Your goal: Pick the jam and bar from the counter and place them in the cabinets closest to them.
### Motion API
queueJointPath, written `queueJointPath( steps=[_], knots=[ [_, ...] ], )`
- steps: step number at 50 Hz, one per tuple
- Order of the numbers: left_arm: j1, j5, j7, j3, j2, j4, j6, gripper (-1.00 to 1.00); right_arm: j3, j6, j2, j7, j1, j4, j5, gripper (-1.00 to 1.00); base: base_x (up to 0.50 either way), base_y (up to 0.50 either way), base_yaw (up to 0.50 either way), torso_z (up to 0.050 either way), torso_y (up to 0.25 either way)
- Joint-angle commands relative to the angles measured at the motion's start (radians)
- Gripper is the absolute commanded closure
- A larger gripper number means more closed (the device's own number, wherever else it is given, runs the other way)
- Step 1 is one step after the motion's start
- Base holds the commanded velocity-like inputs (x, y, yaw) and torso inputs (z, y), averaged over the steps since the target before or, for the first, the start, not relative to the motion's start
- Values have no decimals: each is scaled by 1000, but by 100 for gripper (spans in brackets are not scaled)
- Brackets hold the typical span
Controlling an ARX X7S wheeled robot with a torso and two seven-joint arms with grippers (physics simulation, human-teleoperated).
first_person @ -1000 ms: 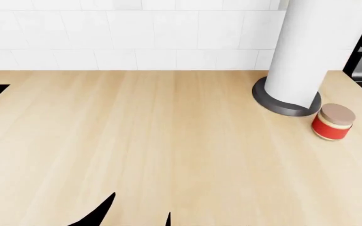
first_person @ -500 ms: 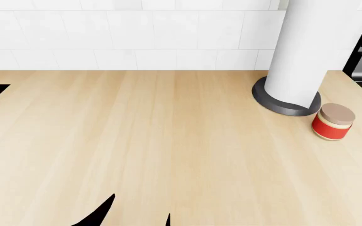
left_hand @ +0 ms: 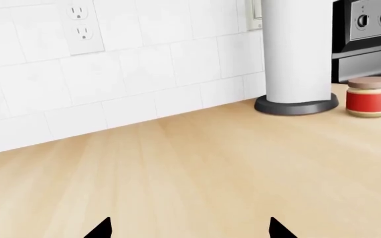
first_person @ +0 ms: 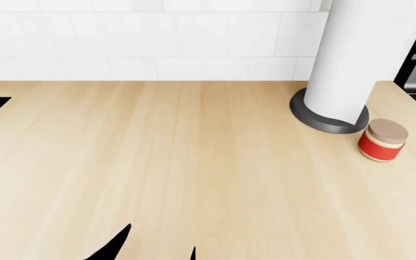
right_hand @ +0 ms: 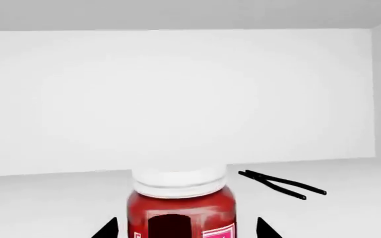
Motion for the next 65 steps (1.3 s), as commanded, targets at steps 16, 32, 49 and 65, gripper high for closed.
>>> queueJointPath(
  steps=[16,32,49,65],
  knots=[
    [9,49,-23,44,-11,20,10,-100,-47,52,66,216,-26,-284,224,-100,0,0,0,0,0],
    [5,66,-37,71,-4,33,-9,-100,-1,32,145,362,-23,-489,233,-100,0,0,0,0,0],
    [-102,31,-116,176,5,40,-23,-100,41,14,215,425,-64,-634,277,-100,0,0,0,0,0],
    [-162,18,-160,251,7,29,-3,-100,49,-37,246,441,-175,-735,303,-100,0,0,0,0,0]
  ],
)
